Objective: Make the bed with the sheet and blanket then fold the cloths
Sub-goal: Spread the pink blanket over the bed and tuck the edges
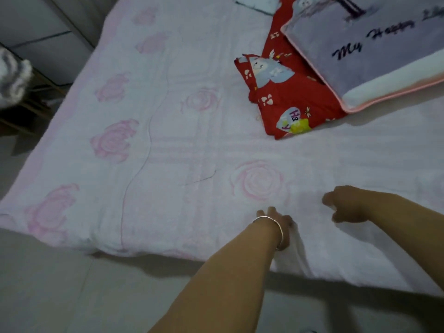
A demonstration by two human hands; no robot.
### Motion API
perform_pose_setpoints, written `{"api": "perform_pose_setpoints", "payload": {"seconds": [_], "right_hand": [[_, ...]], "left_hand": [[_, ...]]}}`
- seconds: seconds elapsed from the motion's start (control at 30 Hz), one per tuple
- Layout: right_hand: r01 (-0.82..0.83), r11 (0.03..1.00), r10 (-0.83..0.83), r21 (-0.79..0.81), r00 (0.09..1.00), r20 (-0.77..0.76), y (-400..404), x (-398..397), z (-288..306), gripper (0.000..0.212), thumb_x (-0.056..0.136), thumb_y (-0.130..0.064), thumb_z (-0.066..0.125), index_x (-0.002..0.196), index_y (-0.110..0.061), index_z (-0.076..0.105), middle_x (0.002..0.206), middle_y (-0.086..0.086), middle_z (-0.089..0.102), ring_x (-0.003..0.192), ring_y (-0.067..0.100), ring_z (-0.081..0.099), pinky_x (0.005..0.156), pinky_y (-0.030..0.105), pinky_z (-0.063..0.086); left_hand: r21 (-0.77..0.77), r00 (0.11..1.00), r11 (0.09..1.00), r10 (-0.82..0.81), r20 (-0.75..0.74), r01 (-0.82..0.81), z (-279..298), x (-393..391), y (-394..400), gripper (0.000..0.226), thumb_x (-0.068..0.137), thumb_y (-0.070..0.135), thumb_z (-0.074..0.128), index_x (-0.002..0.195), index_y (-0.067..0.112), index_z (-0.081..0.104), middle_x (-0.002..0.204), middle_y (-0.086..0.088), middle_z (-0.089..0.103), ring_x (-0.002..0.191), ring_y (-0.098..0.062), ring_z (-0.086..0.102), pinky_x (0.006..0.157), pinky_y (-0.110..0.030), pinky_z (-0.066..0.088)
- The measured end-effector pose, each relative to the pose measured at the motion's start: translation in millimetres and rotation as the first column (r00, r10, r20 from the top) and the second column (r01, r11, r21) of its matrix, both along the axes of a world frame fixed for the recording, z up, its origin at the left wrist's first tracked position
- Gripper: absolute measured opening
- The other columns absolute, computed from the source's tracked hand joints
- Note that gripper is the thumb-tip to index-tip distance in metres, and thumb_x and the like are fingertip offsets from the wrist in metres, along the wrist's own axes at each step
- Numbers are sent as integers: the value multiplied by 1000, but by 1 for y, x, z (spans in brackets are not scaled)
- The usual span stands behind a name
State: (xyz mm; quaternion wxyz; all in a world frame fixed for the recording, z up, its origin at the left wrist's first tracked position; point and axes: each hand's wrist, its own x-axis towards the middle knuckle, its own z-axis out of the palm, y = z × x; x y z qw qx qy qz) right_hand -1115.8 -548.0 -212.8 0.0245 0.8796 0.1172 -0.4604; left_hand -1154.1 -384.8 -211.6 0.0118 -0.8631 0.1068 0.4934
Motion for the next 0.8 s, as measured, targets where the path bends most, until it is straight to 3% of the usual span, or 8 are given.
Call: {"api": "perform_pose_setpoints", "payload": {"seconds": [0.3, 0.57, 0.8], "right_hand": [[-35, 992, 14, 122, 986, 167, 101, 29, -6, 42, 96, -23, 49, 137, -15, 46, 142, 8, 48, 130, 23, 46, 105, 27, 37], [-70, 960, -24, 271, 943, 331, 344, 33, -17, 40, 100, -23, 40, 137, -9, 46, 137, 16, 48, 125, 31, 48, 101, 32, 38], [-172, 915, 25, 365, 927, 375, 555, 21, -28, 39, 98, -21, 41, 134, -10, 49, 135, 14, 48, 123, 30, 46, 104, 36, 39]], "left_hand": [[-77, 962, 985, 168, 214, -155, -11, 18, 92, 52, 88, 6, 50, 139, 12, 37, 140, -13, 36, 133, -32, 33, 109, -49, 31], [-129, 795, 908, 412, 445, -399, -19, 1, 322, 42, 90, 6, 41, 132, 11, 41, 135, -13, 39, 128, -32, 34, 102, -44, 33], [-155, 729, 862, 494, 474, -483, -18, -20, 498, 40, 88, 3, 41, 127, 11, 44, 131, -11, 42, 123, -31, 37, 97, -40, 35]]}}
